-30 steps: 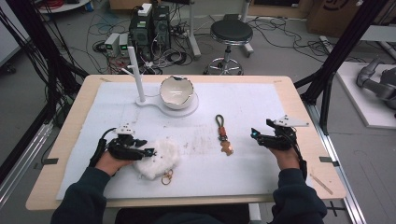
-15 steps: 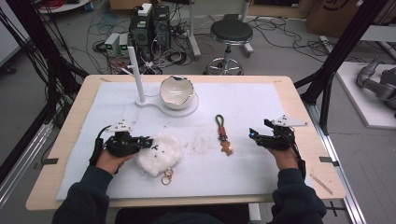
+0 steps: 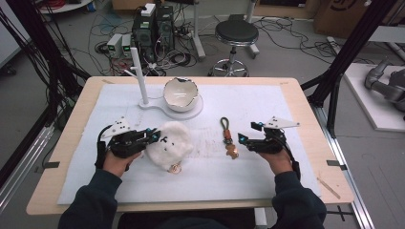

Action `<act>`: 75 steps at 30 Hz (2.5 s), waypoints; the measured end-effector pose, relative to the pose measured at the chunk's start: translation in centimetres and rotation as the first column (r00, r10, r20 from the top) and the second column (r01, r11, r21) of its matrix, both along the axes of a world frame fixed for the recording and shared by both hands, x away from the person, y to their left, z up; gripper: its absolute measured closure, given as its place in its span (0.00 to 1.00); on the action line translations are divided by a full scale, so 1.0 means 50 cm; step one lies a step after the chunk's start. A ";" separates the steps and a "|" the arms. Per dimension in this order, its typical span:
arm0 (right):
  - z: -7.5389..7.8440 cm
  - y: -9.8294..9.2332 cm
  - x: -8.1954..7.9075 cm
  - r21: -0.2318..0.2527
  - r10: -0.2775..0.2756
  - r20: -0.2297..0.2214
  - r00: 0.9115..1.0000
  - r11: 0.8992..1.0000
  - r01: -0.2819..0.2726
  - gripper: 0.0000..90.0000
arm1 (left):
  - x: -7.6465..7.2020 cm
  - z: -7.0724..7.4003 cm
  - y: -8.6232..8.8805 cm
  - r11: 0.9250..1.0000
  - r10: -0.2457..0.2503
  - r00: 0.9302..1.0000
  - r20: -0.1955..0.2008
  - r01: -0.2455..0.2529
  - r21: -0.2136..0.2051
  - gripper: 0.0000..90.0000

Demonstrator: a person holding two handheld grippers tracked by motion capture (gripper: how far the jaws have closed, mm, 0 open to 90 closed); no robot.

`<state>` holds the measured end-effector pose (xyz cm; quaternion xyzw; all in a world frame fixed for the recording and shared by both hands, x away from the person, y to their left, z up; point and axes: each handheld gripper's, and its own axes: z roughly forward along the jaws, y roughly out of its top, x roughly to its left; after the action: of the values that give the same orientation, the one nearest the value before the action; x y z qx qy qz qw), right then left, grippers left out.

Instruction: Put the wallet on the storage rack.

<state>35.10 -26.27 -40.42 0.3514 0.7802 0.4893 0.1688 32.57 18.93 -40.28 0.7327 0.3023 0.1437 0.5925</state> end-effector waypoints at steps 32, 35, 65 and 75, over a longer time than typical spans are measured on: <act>0.016 0.153 -0.026 0.071 0.317 0.045 0.947 0.945 -0.320 0.88 | -0.004 -0.017 -0.092 0.992 -0.113 0.992 -0.063 0.116 0.051 0.73; 0.018 0.152 -0.027 0.082 0.340 0.048 0.939 0.936 -0.343 0.88 | 0.000 -0.016 -0.090 0.996 -0.081 0.995 -0.062 0.083 0.040 0.54; 0.051 0.181 -0.011 0.066 0.350 0.090 0.932 0.932 -0.357 0.86 | 0.006 -0.018 -0.072 0.992 -0.118 0.989 -0.092 0.122 0.040 0.78; 0.138 0.204 0.055 -0.002 0.328 0.177 0.928 0.943 -0.333 0.86 | 0.029 -0.014 0.055 0.984 0.177 0.982 -0.065 -0.178 -0.015 0.46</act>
<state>37.86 -16.08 -33.51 0.1733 0.8033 0.5505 0.1469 34.00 21.66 -40.98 0.7009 0.3864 0.1694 0.5751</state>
